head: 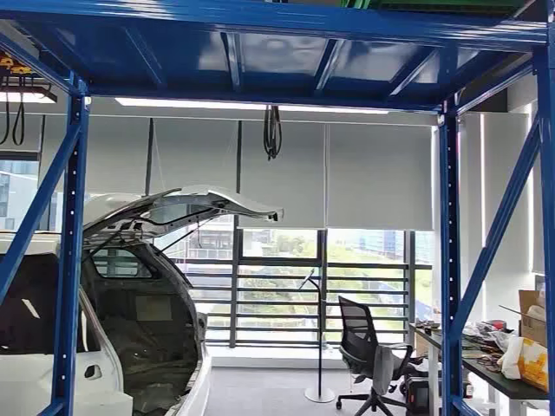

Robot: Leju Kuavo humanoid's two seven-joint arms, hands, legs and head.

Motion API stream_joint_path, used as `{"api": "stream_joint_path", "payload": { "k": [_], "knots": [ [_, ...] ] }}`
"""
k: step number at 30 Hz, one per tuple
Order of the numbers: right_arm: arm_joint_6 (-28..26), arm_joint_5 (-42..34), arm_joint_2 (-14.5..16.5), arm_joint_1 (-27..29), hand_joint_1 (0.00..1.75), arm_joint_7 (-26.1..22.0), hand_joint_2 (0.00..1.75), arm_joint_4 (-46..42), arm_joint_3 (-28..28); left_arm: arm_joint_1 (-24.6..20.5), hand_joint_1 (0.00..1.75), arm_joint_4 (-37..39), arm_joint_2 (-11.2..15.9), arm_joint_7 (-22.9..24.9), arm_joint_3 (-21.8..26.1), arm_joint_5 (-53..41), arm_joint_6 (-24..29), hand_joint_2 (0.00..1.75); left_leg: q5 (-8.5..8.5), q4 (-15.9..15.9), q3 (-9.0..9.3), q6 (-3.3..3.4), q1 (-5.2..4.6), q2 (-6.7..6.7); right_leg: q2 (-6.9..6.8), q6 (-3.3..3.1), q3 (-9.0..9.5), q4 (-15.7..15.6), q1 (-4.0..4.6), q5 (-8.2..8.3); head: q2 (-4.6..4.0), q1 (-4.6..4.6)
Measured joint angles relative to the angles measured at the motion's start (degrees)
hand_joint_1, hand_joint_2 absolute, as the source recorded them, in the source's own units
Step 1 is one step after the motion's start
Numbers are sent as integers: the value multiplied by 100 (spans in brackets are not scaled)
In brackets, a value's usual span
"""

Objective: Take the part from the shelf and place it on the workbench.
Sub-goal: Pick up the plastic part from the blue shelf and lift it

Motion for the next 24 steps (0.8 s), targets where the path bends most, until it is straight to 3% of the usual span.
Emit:
{"api": "stream_joint_path", "payload": {
  "k": [3,8,12,14,17,18,19,20,22,24],
  "knots": [
    [-140,37,-83,-1,0,211,0,-14,95,-12,0,9,0,-15,-49,52,-2,0,-2,6,-3,22,-14,0,1,31,11,-29,-9,18,0,0],
    [-828,425,-133,4,0,739,0,-4,240,-15,0,28,0,-43,-78,190,49,0,-10,34,-21,91,-65,1,1,172,11,-64,-59,46,0,0],
    [-1140,751,-121,8,0,959,0,-19,375,-19,0,32,0,-52,-104,246,65,0,-3,-22,17,201,-57,7,-6,253,5,18,-74,67,0,0],
    [-1236,844,-173,2,0,1038,0,-33,406,-18,0,32,0,-55,-120,274,71,0,14,-58,60,244,-26,17,-28,256,-131,331,-72,-132,0,0],
    [-1316,988,-226,31,0,1131,0,-44,431,-7,0,32,0,-56,-148,311,83,0,13,-61,67,246,-22,33,-44,268,-638,1365,-72,-638,0,0],
    [-1328,1034,-247,52,0,1162,0,-43,442,-3,0,32,0,-56,-156,319,83,0,7,-59,72,237,-21,36,-50,277,-746,1559,-73,-686,0,0],
    [-1340,1071,-274,71,0,1174,0,-43,452,1,0,32,-1,-56,-164,322,83,0,-4,-58,83,224,-17,37,-57,284,-749,1531,-74,-615,0,0],
    [-1354,1103,-303,83,0,1167,0,-45,460,4,0,32,-1,-56,-174,325,81,0,-20,-56,104,203,-10,36,-66,288,-645,1278,-76,-441,0,0],
    [-1386,1152,-360,93,0,1122,0,-49,467,5,0,33,-2,-58,-198,327,74,0,-61,-52,153,144,-3,35,-87,272,-311,503,-68,-70,0,0],
    [-1421,1208,-405,106,0,1070,0,-51,468,5,0,37,-2,-61,-219,335,67,0,-98,-50,171,71,-7,37,-101,180,-143,76,-36,30,0,2]
  ]
}}
